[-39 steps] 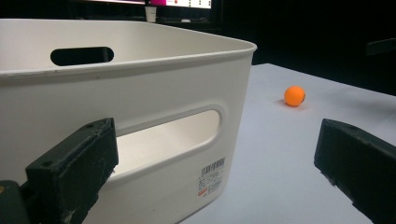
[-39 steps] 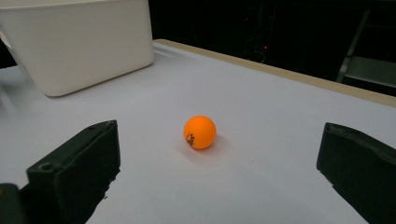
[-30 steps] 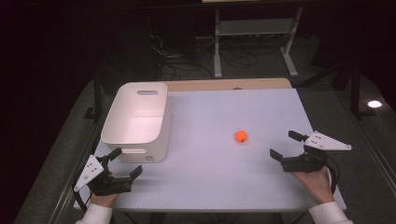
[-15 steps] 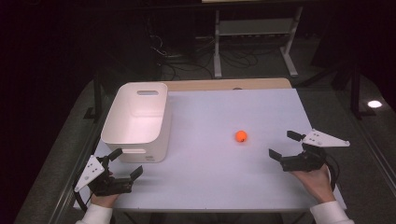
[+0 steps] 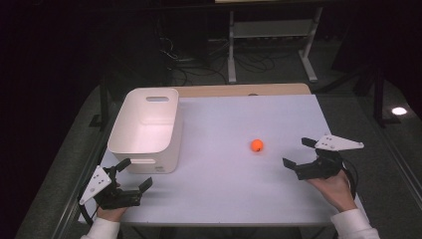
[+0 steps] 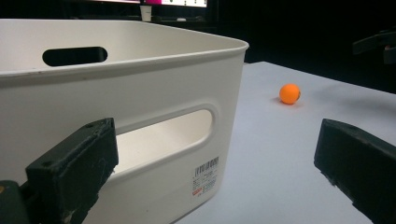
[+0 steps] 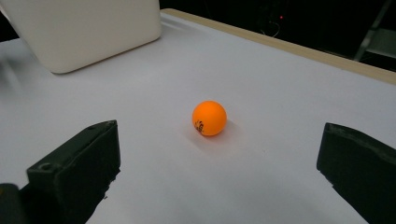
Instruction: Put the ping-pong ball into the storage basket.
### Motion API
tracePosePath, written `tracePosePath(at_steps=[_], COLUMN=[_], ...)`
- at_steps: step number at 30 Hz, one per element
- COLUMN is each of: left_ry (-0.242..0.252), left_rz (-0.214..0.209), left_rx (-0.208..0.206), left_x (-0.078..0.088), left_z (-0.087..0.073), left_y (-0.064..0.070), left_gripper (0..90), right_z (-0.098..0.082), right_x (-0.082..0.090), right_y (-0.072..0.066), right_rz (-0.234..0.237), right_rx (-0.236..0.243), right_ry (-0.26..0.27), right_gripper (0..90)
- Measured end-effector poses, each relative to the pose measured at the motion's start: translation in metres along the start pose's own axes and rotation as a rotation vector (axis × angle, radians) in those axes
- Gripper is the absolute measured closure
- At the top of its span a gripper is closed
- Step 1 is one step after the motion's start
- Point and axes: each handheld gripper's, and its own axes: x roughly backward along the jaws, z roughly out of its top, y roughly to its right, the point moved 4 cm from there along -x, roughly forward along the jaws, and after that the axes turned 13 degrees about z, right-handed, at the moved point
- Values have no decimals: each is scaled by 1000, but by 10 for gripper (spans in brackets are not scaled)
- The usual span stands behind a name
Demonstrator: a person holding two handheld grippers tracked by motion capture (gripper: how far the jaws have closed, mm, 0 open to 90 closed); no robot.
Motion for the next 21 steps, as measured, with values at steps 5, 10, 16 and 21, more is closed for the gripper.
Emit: tracePosePath(at_steps=[5,10,16,21], left_ry=[-2,0,-1,-1], left_rz=[2,-1,-1,-1], left_rx=[0,-1,-1,-1], left_x=[0,0,0,0], left_z=[0,0,0,0], left_y=[0,0,0,0], left_gripper=[0,0,0,0], right_z=[7,13,20,23], right_x=[-3,-8,-13,-18], right_y=[2,3,2,2], right_rz=[6,31,54,63], right_rx=[12,11,10,16], right_ry=[-23,-63,-97,-114], right_gripper=[0,0,0,0])
